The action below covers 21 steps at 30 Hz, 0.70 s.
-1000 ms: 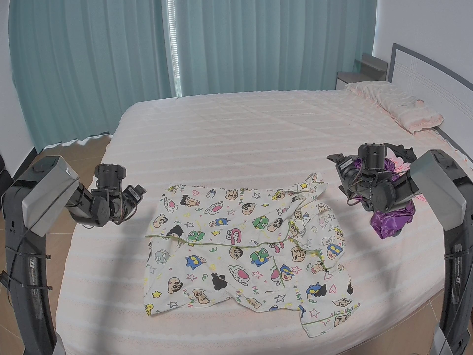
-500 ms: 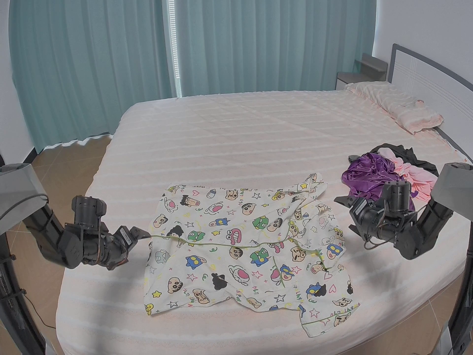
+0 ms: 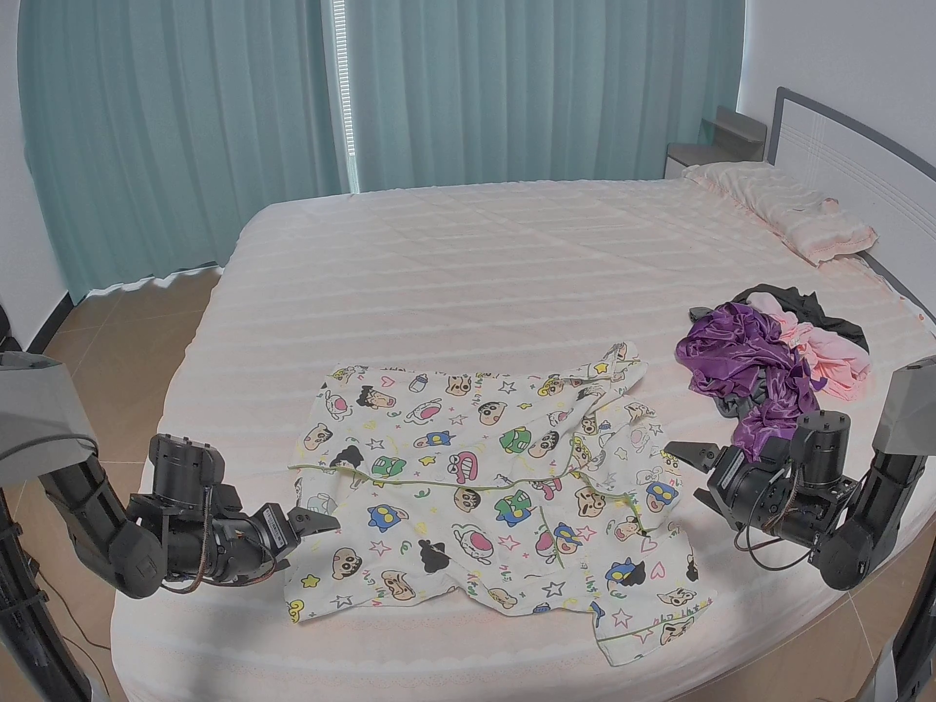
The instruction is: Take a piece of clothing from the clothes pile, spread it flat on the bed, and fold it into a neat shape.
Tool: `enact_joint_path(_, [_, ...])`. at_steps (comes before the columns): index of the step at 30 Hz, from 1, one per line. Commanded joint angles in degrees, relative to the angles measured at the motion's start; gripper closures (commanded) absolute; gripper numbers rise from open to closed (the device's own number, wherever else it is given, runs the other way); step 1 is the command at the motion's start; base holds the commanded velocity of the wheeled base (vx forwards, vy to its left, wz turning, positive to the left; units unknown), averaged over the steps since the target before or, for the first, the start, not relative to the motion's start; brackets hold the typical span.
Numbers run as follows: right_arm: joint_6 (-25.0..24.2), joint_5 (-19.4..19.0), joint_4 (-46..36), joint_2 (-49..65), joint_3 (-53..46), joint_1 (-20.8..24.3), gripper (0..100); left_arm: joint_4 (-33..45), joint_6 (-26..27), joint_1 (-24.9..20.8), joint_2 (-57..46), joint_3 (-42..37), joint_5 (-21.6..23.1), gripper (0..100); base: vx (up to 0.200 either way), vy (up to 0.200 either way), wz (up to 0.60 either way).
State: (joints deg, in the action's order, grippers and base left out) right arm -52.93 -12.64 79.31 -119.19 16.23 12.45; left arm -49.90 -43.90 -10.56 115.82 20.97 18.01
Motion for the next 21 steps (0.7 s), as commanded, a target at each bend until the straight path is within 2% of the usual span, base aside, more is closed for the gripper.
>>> enact_joint_path(1, [0.02, -0.01, 0.05, 0.45, -0.23, 0.74, 0, -2.84, 0.30, -0.34, 5.11, -1.90, -2.36, 0, 0.000, 0.000, 0.00])
enact_joint_path(9, [0.11, 0.07, 0.05, 0.36, -0.67, 0.65, 0, -3.72, 3.91, -1.57, 4.32, -6.99, -2.27, 0, 0.000, 0.000, 0.00])
enact_joint_path(21, [0.02, 0.07, 0.05, 0.36, -1.20, 0.30, 0, -3.72, 4.08, -4.30, 4.15, -6.55, -3.06, 0, 0.000, 0.000, 0.00])
